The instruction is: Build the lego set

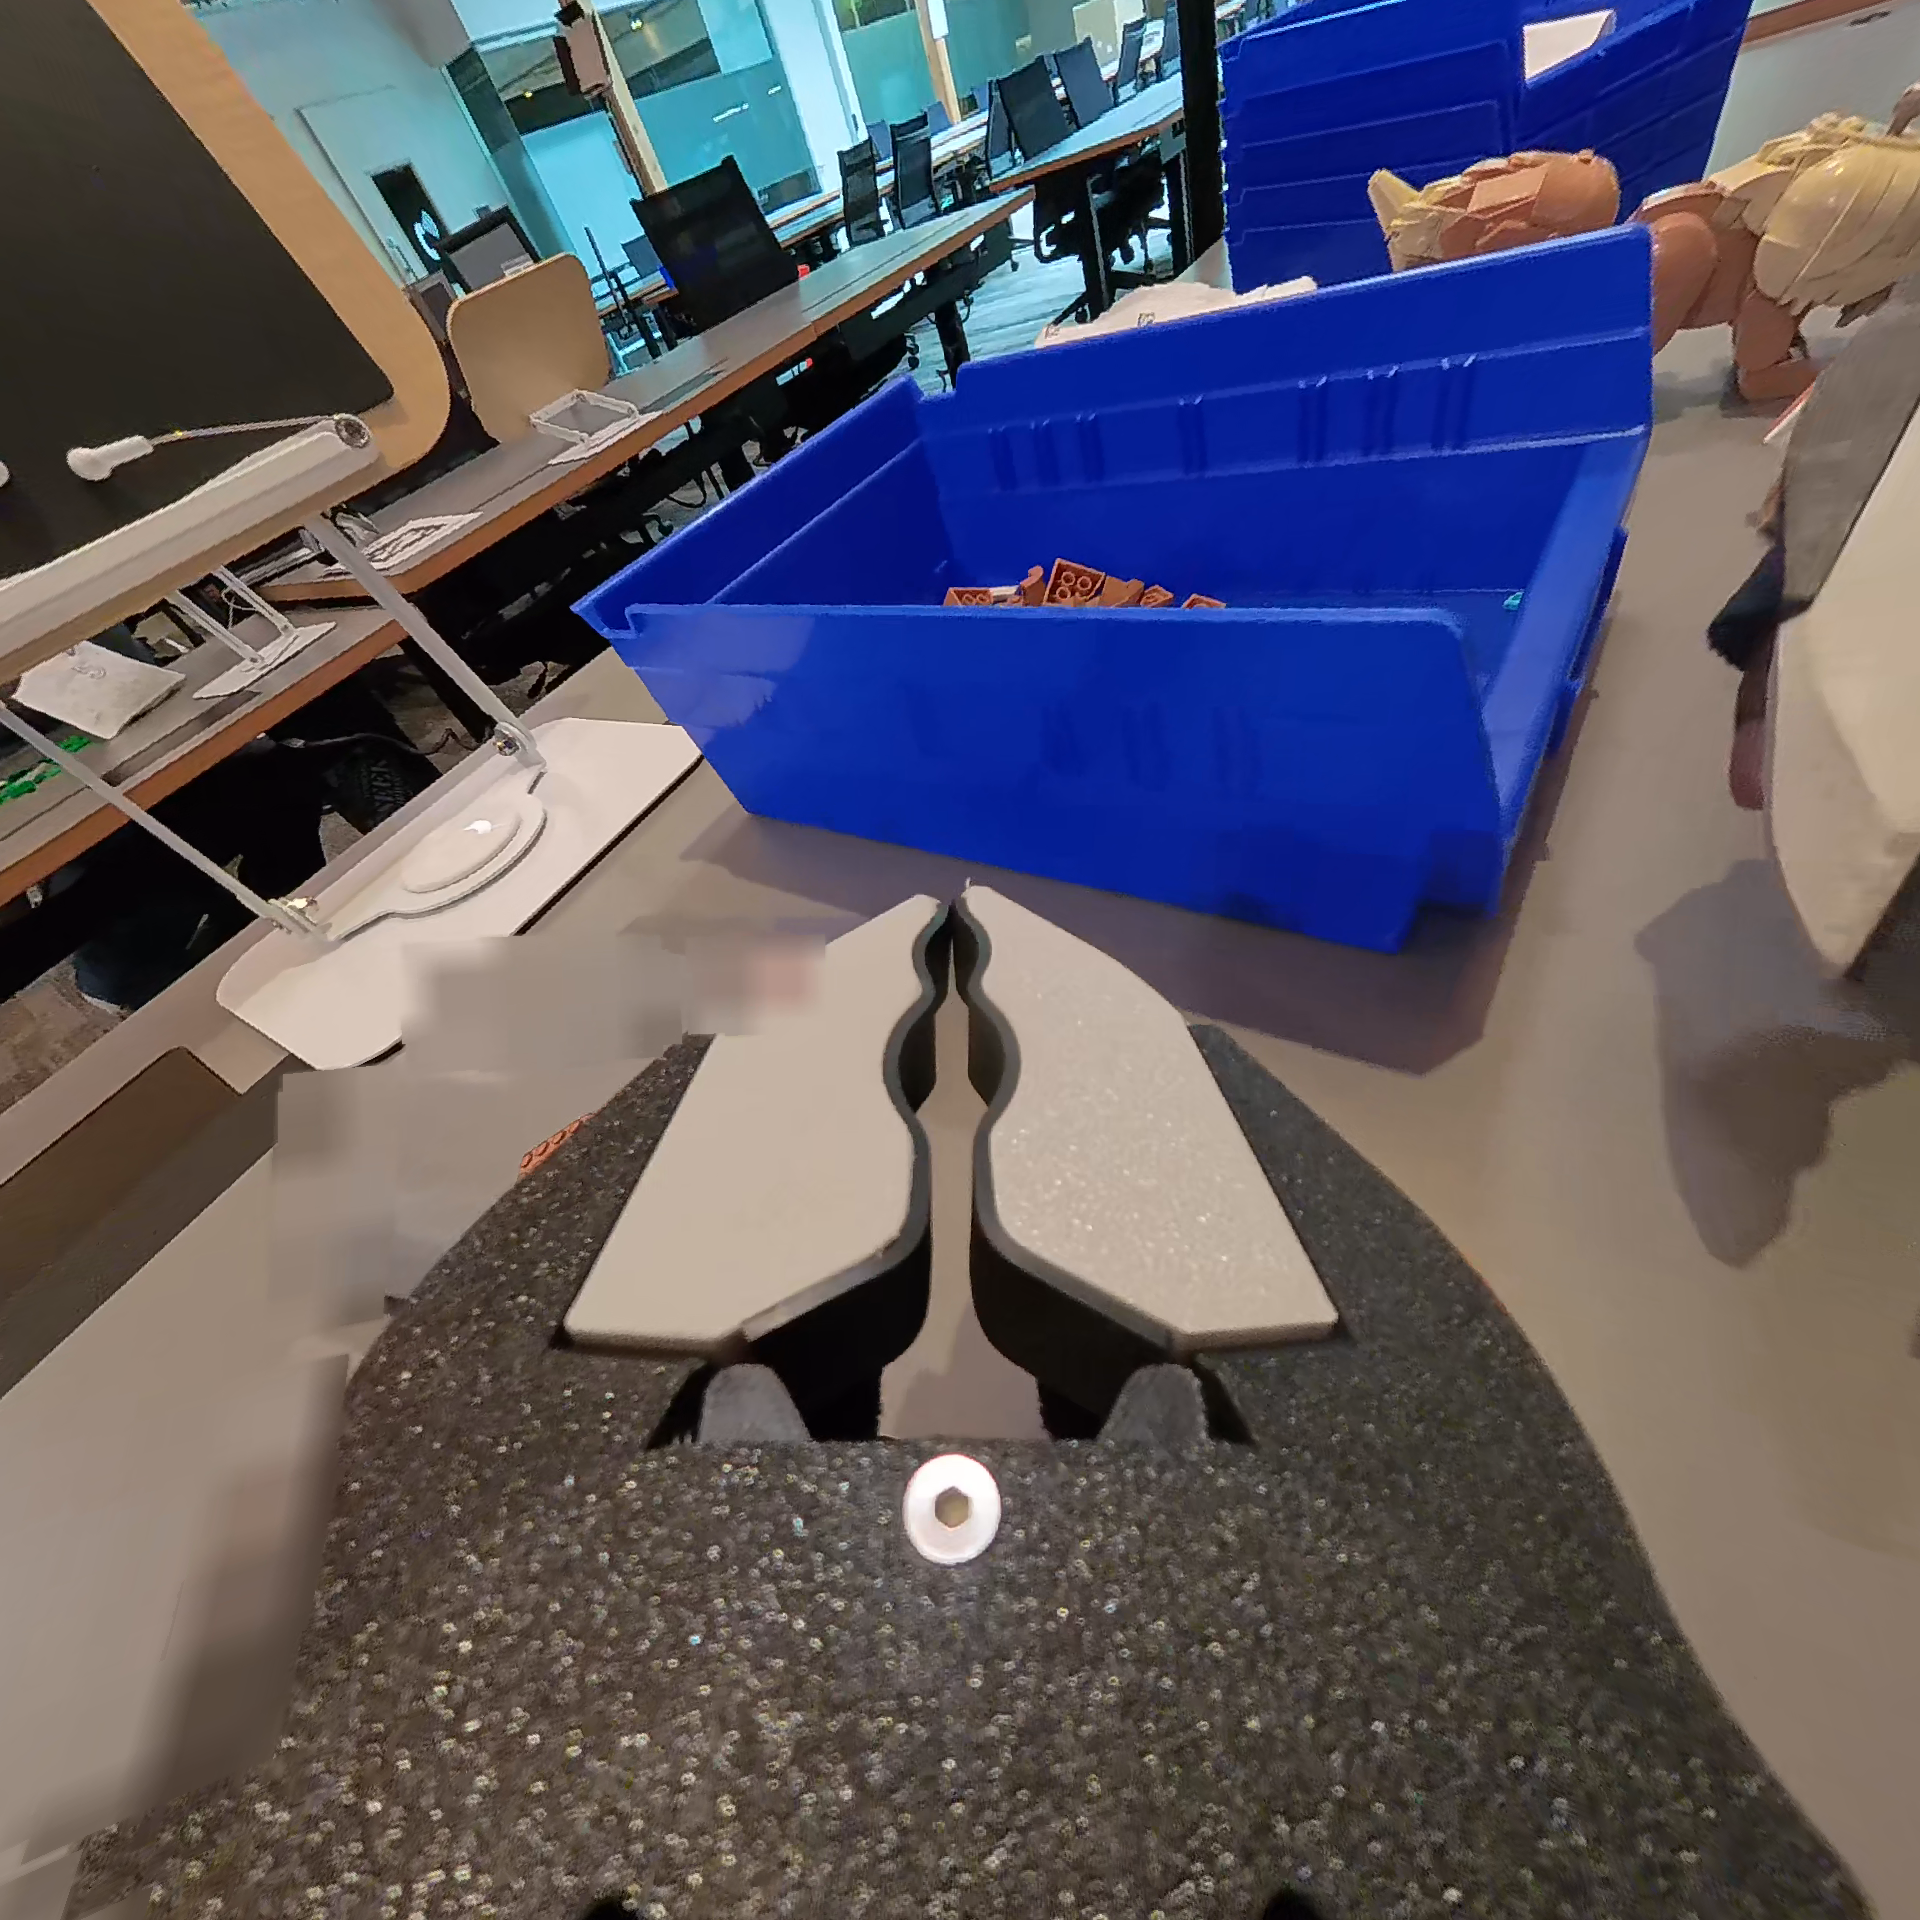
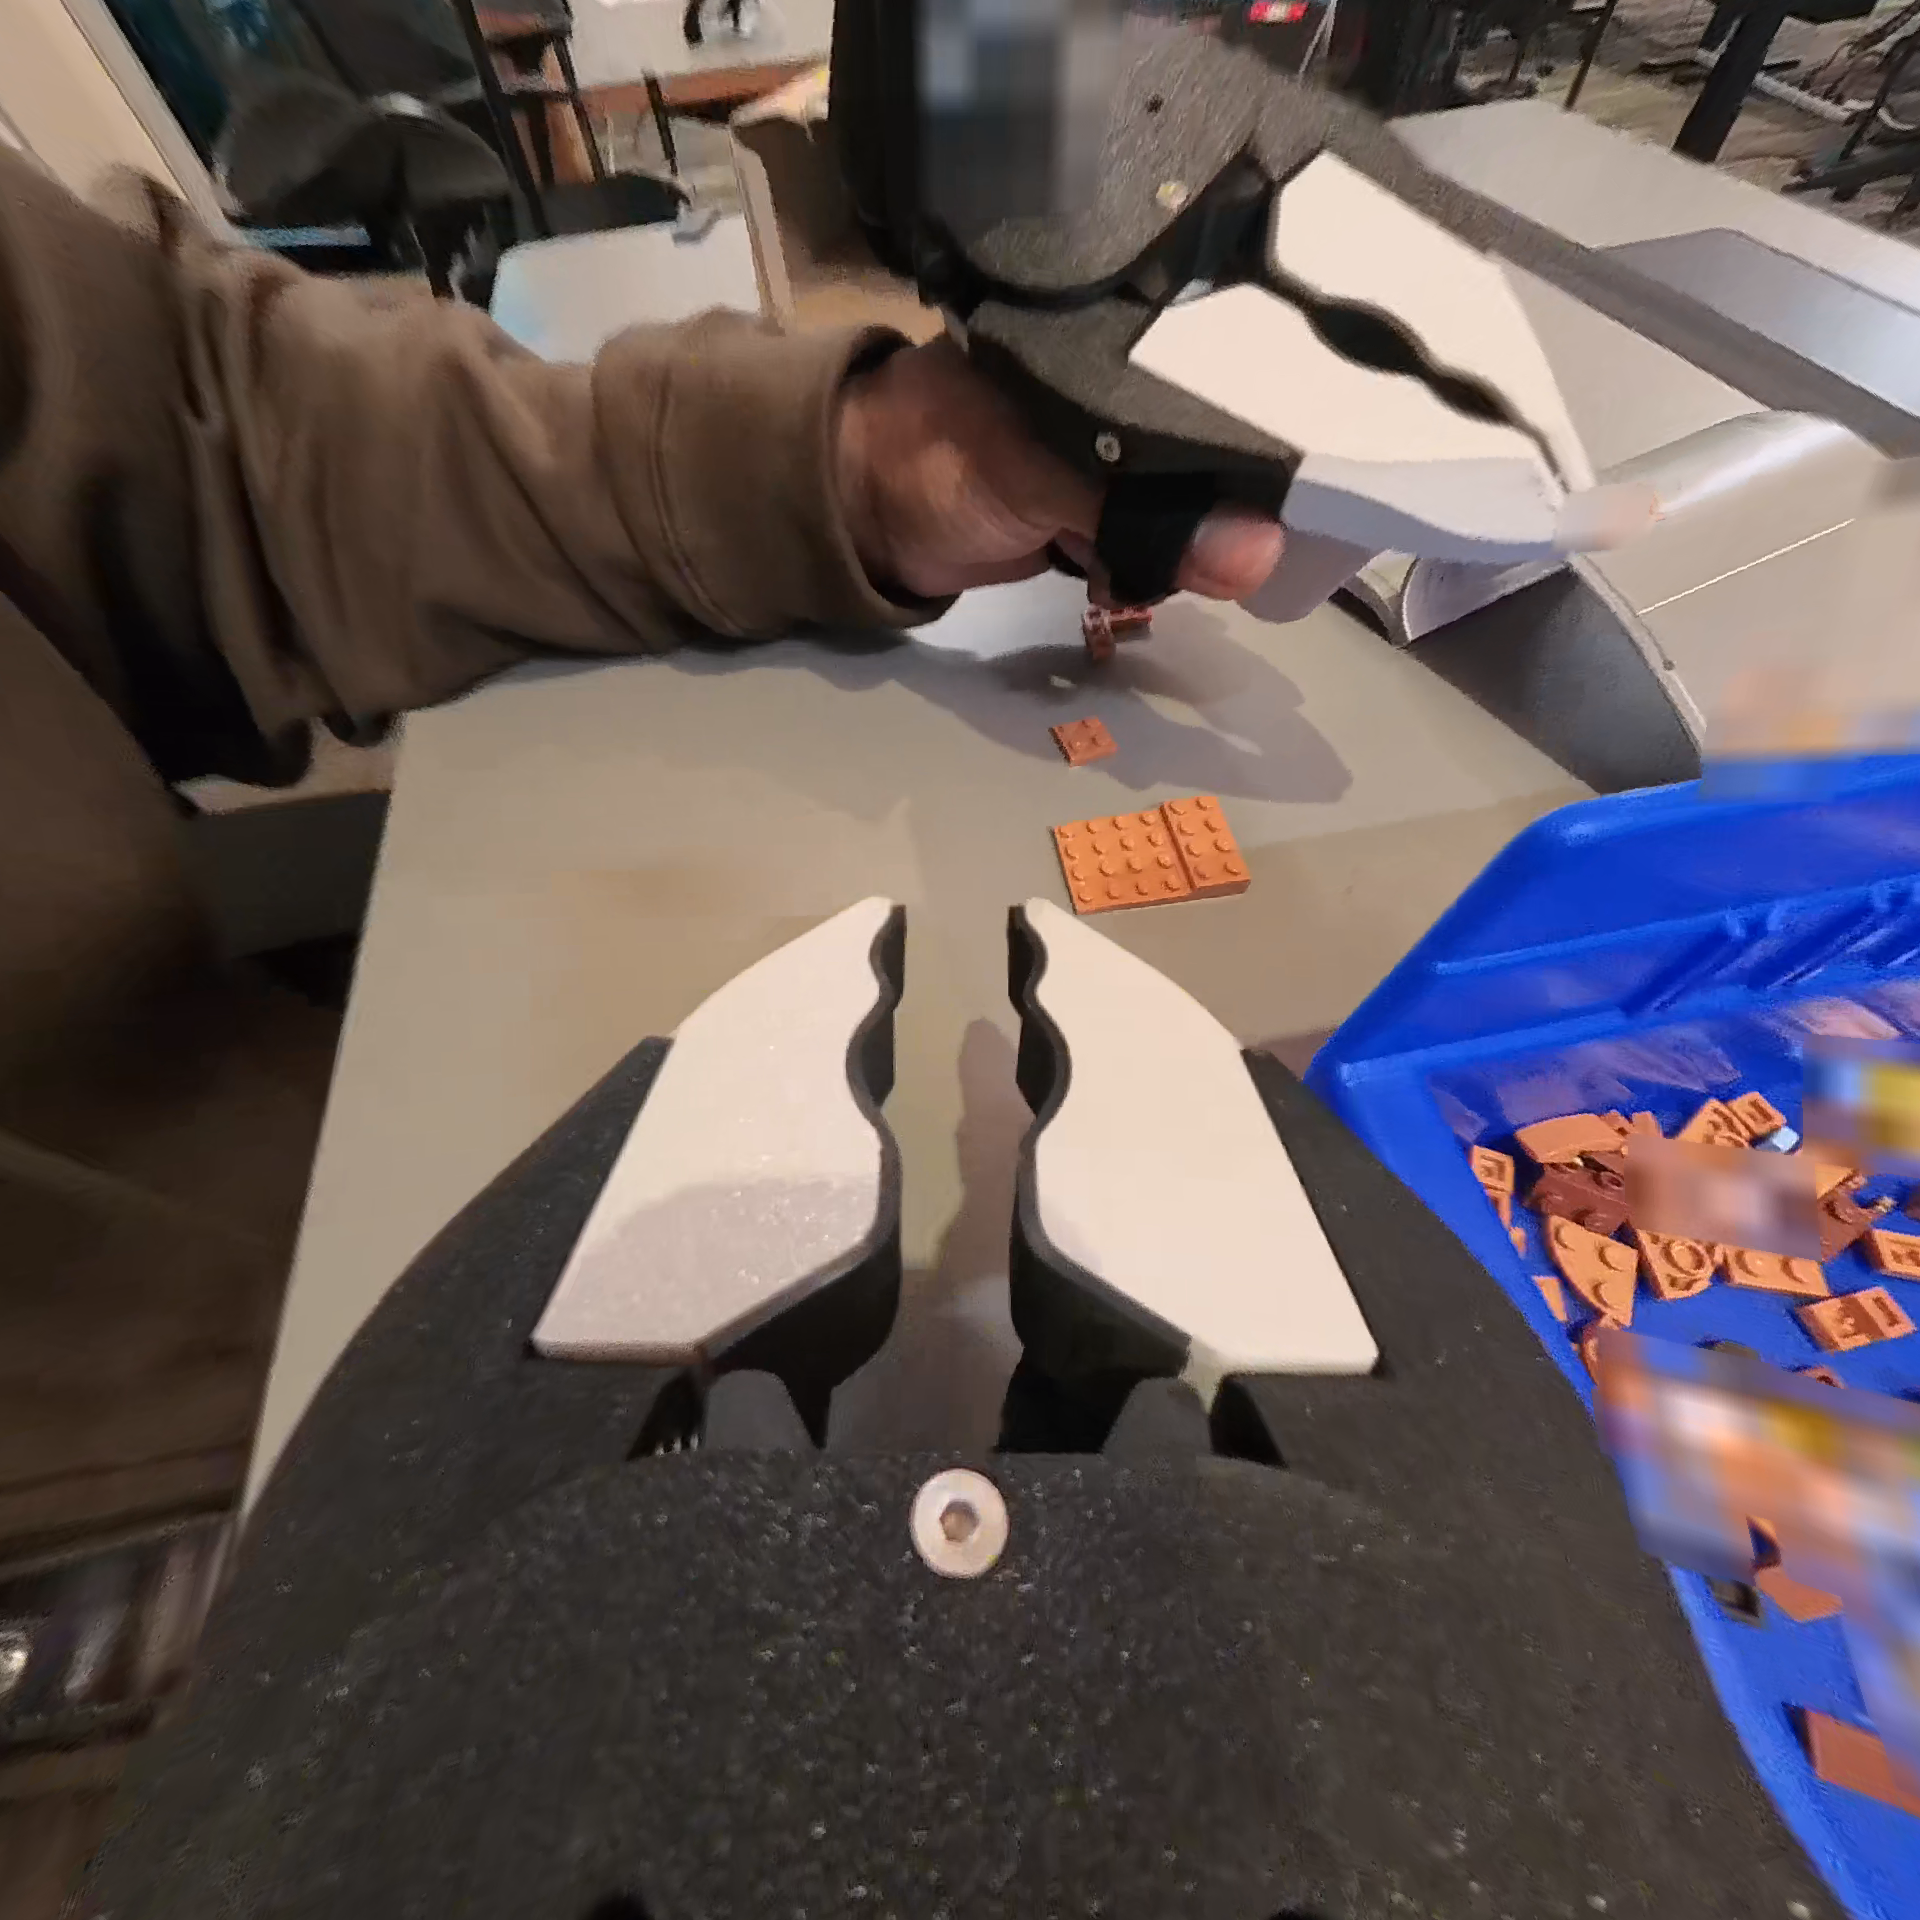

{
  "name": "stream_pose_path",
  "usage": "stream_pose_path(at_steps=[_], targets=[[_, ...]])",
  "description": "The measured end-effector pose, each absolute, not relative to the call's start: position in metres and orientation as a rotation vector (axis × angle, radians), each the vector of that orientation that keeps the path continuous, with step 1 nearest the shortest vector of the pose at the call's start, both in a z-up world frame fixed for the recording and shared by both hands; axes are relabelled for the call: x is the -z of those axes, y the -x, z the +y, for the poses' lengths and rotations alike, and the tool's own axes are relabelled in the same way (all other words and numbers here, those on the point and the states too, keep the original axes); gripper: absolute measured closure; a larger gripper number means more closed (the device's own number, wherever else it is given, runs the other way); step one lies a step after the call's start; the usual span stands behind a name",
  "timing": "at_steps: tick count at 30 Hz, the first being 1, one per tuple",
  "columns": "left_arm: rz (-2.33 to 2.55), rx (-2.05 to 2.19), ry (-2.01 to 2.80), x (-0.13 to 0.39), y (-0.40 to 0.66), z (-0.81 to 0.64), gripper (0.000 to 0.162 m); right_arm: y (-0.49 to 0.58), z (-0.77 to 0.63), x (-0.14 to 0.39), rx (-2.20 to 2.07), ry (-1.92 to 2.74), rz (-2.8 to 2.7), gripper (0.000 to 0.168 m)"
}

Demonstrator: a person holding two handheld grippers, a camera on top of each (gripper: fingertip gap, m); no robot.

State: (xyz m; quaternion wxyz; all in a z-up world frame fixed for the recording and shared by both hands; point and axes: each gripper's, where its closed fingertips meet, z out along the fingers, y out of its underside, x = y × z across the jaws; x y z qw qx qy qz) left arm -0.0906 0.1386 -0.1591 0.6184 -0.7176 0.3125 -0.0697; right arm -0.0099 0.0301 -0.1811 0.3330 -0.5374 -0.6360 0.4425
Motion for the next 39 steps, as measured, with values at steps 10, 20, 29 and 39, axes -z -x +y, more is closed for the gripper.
stream_pose_path(at_steps=[10, 20, 29, 39], targets=[[0.711, 0.185, 1.641, 0.157, 0.083, 0.139, 0.162, -0.02, 0.047, 0.115, -1.141, 1.307, -1.483, 0.124], [0.687, 0.211, 1.63, 0.15, 0.073, 0.134, 0.159, -0.064, 0.122, 0.053, -0.934, 1.309, -1.425, 0.12], [0.604, 0.197, 1.609, 0.137, 0.065, 0.142, 0.148, -0.048, 0.133, 0.03, -0.959, 1.256, -1.42, 0.125], [0.522, 0.217, 1.591, 0.116, 0.069, 0.164, 0.147, -0.054, 0.188, 0.033, -0.92, 1.331, -1.419, 0.13]])
